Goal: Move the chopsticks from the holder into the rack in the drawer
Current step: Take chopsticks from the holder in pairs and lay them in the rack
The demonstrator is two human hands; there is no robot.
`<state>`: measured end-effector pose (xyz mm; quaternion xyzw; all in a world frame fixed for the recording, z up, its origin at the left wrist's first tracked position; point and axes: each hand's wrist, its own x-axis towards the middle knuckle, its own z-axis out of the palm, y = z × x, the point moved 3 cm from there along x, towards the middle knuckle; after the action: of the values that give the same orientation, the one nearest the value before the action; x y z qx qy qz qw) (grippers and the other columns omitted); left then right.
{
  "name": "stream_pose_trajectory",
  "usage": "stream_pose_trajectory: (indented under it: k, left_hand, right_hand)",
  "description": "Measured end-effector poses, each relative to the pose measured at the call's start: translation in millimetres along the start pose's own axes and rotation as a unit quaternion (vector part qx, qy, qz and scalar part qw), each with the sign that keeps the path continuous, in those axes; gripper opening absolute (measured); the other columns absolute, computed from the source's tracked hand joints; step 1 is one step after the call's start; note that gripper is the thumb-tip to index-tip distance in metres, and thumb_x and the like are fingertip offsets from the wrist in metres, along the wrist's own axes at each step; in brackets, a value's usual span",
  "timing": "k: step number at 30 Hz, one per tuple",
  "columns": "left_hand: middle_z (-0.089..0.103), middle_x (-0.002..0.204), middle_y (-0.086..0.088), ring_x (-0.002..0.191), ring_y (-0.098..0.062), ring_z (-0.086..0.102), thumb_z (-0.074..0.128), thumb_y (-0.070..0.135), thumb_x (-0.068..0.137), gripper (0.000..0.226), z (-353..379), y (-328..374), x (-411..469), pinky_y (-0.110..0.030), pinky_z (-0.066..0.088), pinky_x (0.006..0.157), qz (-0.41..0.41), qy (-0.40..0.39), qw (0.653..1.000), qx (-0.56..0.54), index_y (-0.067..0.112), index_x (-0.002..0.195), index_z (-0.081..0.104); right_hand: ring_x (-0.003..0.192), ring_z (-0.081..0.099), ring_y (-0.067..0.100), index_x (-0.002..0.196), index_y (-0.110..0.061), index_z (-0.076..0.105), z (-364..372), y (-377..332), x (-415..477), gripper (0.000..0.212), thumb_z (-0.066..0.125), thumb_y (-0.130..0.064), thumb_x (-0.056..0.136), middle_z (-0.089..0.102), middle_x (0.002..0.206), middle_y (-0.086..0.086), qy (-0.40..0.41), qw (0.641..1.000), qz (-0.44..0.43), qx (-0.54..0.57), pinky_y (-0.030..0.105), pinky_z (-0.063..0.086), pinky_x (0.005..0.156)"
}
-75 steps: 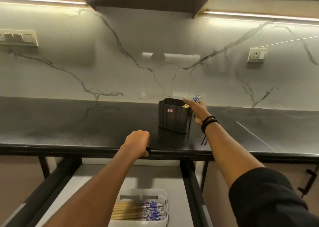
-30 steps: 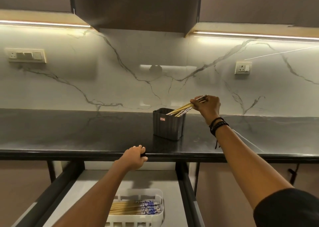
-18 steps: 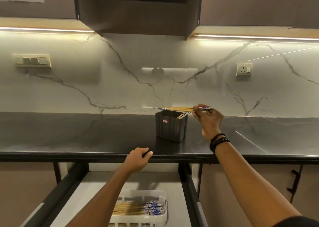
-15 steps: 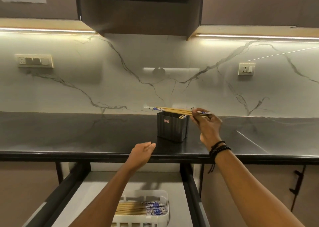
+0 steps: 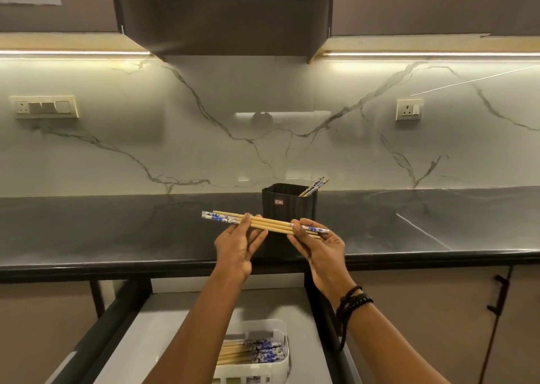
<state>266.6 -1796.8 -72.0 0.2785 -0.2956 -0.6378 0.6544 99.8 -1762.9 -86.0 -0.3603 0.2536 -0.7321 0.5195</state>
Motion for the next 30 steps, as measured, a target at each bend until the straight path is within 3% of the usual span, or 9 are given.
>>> stream_pose_trajectory:
  k: [10,16,23,26,30]
  left_hand:
    - [0.073,0.102,-0.017,0.093,-0.026,0.072,0.058,0.013,0.094,0.024,-39,-17,0,-0.036,0.061,0.072,-0.003,-0.013,1.0,-0.01,0.0,0.113,0.064]
    - [0.075,0.098,-0.015,0.093,-0.023,0.073,0.059,0.015,0.092,0.021,-40,-3,1,-0.033,0.061,0.073,0.044,-0.051,0.996,0.065,0.003,0.107,0.066]
    - [0.074,0.081,-0.008,0.079,-0.019,0.072,0.061,0.019,0.091,0.017,-25,-2,-10,-0.022,0.057,0.068,0.147,-0.154,0.933,0.29,0.009,0.1,0.071]
    - [0.074,0.08,-0.005,0.077,-0.014,0.072,0.061,0.019,0.092,0.015,-23,-11,-11,-0.02,0.056,0.067,0.152,-0.18,0.902,0.361,0.012,0.098,0.073]
    - [0.072,0.078,-0.009,0.076,-0.02,0.071,0.062,0.023,0.092,0.015,-23,-18,-13,-0.022,0.057,0.07,0.136,-0.228,0.886,0.379,0.015,0.093,0.074]
  right_hand:
    - [0.097,0.072,0.029,0.098,-0.005,0.071,-23,15,0,0.028,0.078,-0.011,0.072,0.073,0.103,0.019,0.037,0.999,0.007,-0.033,0.036,0.061,0.08]
    - [0.099,0.07,0.029,0.105,-0.004,0.065,-35,3,2,0.031,0.072,-0.003,0.075,0.069,0.106,0.02,0.076,0.997,-0.001,-0.004,0.035,0.061,0.082]
    - [0.088,0.071,0.022,0.102,-0.005,0.07,-24,-7,2,0.03,0.074,-0.014,0.074,0.072,0.094,0.012,0.007,0.997,-0.036,-0.073,0.032,0.061,0.078]
    - [0.088,0.07,0.021,0.101,-0.007,0.072,-17,-4,-2,0.022,0.071,-0.014,0.081,0.074,0.092,0.009,-0.054,0.987,-0.04,-0.147,0.029,0.059,0.077]
    - [0.084,0.072,0.022,0.105,-0.007,0.072,-4,0,-8,0.028,0.072,-0.017,0.079,0.075,0.092,0.01,-0.115,0.969,-0.051,-0.214,0.028,0.059,0.077]
